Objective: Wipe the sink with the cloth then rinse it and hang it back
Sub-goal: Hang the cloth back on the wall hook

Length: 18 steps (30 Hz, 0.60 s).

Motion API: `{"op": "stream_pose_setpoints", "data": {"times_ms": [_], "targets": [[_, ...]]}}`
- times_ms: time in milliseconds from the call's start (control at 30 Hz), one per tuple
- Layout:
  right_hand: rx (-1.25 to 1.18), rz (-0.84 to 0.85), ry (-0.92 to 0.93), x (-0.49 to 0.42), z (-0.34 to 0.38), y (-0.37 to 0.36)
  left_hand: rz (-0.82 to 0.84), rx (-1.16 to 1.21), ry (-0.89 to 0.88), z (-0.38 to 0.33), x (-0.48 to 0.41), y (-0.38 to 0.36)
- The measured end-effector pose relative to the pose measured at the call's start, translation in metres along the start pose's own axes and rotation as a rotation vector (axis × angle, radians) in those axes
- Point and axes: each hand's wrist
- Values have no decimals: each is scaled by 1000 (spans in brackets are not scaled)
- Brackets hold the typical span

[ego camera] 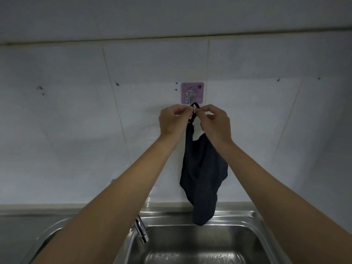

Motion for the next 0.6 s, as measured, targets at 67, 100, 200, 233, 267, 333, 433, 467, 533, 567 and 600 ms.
{"op": "stream_pose_setpoints", "data": {"times_ms": [67, 100, 200, 233, 267, 333, 433, 467, 533, 567, 600], "targets": [[19, -18, 2, -7, 1, -2, -22, 31, 21, 0, -7, -4], [33, -29, 2, -11, 2, -3, -30, 56, 46, -1, -9, -6], [93, -63, -20, -23, 5, -5, -36, 101, 138, -5, -15, -12], [105, -70, -29, -27, 5, -6, -31, 109, 175, -6, -17, -13], [118, -71, -42, -30, 4, -7, -26, 122, 214, -6, -18, -14], [156, -50, -77, -31, -1, -8, -17, 147, 278, -2, -19, -14], [158, 10, -67, -24, -13, -9, 3, 88, 216, 12, -18, -15], [136, 24, -49, -21, -16, -9, 23, 77, 171, 18, -17, -14], [99, 55, -18, -16, -19, -6, 90, 59, 128, 26, -14, -9], [98, 80, -3, -14, -22, -4, 132, 45, 128, 30, -12, -4], [103, 102, 4, -11, -26, 0, 176, 22, 132, 34, -10, -1]]}}
Point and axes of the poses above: each hand's wrist, its own x-axis away from the middle knuckle, its own y-axis out of the back of the hand, z = x × y, and after that the axes turned 5 degrees about -x, right-handed
